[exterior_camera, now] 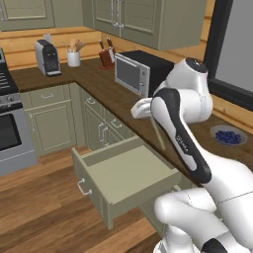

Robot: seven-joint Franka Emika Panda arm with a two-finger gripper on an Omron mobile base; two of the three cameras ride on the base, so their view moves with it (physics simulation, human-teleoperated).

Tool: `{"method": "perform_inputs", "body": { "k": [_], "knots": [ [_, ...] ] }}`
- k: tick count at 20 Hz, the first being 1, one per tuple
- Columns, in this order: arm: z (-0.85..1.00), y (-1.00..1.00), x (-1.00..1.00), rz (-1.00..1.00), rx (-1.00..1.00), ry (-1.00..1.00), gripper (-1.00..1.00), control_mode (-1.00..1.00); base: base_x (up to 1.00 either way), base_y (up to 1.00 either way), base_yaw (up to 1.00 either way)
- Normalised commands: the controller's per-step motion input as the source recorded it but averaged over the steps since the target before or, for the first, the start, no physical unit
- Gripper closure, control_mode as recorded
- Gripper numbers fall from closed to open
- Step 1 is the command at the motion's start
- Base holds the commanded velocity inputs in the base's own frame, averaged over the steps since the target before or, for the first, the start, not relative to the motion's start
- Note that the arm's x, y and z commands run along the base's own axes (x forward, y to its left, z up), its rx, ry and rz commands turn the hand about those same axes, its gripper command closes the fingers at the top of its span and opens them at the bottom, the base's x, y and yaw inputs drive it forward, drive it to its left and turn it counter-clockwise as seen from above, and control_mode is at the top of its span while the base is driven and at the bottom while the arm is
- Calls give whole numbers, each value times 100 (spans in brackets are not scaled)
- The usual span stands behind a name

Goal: Take a straw from the drawer in front and place it inside the glass cup on the dining counter.

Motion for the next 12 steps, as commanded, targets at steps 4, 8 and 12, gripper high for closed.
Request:
{"method": "perform_inputs", "body": {
  "k": [4, 8, 12],
  "knots": [
    [2, -49, -47, -20, 0, 0, 100, -100, 0, 0, 0],
    [0, -18, -43, -11, 0, -1, 100, 100, -25, -2, -3],
    [0, 0, 0, 0, 0, 0, 100, 100, -100, 0, -9]
  ]
}}
